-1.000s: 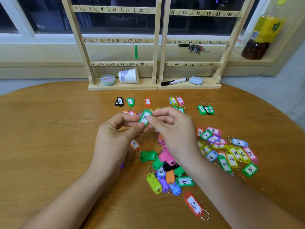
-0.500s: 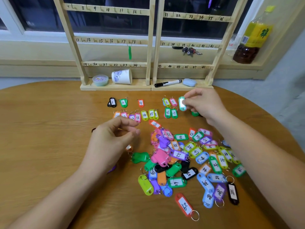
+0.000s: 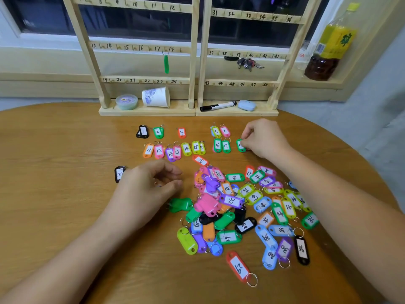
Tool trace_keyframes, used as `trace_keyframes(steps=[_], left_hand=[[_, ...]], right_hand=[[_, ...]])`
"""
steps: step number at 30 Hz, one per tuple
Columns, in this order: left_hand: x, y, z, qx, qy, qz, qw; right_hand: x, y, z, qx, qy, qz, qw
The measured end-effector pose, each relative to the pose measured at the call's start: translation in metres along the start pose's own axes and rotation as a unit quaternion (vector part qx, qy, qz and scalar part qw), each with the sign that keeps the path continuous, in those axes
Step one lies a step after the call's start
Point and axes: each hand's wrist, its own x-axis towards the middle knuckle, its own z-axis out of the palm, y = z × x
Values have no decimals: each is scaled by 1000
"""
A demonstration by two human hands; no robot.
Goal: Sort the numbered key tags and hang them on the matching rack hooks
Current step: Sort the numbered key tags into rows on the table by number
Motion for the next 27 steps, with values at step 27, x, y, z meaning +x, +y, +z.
trace_keyframes(steps=[27], left_hand=[[68, 47, 90, 167, -106, 178, 964]], right_hand=[[-85, 89, -52, 102, -187, -107, 971]])
